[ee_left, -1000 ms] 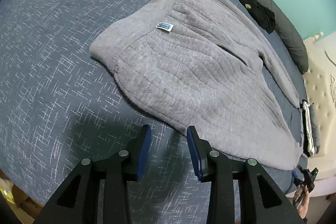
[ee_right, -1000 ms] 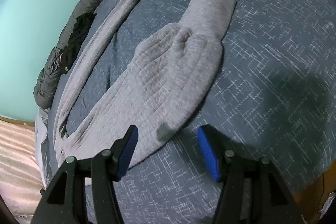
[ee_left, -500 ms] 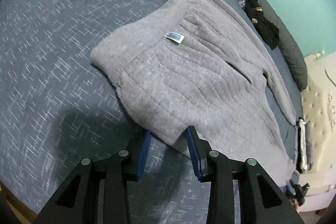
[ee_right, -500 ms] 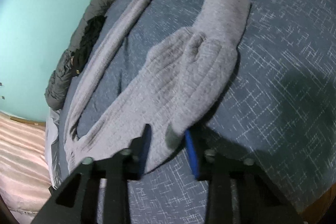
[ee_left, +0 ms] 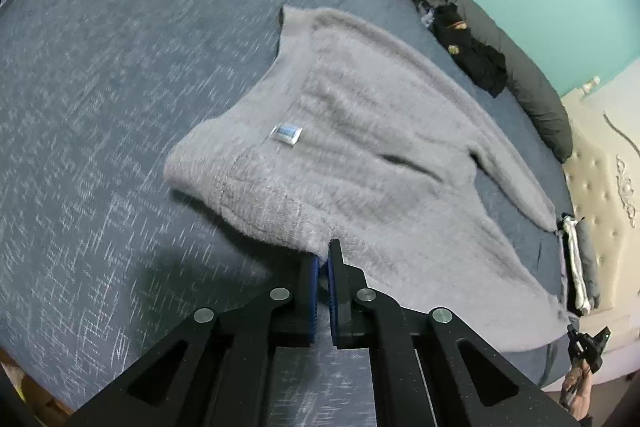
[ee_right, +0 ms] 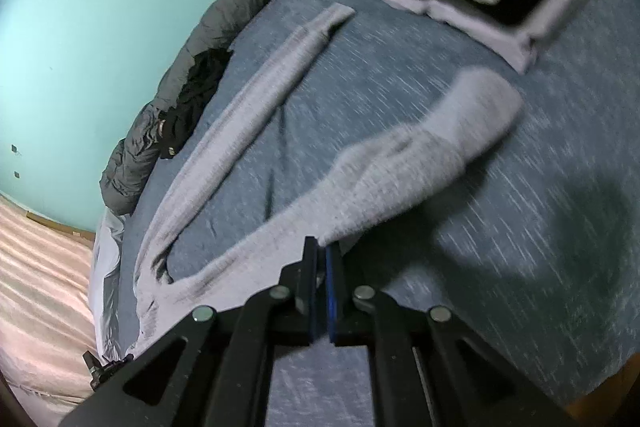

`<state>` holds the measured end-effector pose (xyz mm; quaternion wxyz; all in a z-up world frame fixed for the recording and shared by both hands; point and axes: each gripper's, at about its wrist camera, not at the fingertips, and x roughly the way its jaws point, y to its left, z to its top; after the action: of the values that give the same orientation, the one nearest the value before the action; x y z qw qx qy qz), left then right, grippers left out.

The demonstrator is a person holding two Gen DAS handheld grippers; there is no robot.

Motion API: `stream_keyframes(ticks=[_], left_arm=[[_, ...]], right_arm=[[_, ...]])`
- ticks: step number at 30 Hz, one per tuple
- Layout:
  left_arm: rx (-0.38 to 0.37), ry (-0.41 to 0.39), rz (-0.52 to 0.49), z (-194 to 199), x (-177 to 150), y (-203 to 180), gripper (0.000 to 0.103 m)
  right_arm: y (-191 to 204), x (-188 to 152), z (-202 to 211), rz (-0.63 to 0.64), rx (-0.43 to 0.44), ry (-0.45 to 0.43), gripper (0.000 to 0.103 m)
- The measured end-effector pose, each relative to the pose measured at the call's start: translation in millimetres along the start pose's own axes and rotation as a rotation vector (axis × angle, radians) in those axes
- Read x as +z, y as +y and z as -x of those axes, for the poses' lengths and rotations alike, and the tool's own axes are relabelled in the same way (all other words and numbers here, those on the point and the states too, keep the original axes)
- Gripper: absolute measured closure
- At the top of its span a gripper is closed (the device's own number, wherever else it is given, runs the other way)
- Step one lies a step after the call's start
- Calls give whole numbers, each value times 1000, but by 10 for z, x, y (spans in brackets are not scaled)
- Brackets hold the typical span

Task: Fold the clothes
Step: 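Grasp the sleeve cuff with the right gripper and fold it across the body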

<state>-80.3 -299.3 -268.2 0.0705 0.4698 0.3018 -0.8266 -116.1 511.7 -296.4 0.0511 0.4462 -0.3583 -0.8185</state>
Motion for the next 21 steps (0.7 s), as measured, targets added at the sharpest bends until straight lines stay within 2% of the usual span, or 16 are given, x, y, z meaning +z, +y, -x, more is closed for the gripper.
stream_keyframes(ticks=[6,12,21], left_arm=[[2,-43,-15,137,281,-209,99],[-1,-90,-34,195,696,-488,100],[-8,-107,-22,-21,1438,-763,100]], right_arm=[[356,345,7,43,2,-25,100],[710,797,-62,78,-5,-54,100],[1061,1499,-377,95,-55,-61,100]])
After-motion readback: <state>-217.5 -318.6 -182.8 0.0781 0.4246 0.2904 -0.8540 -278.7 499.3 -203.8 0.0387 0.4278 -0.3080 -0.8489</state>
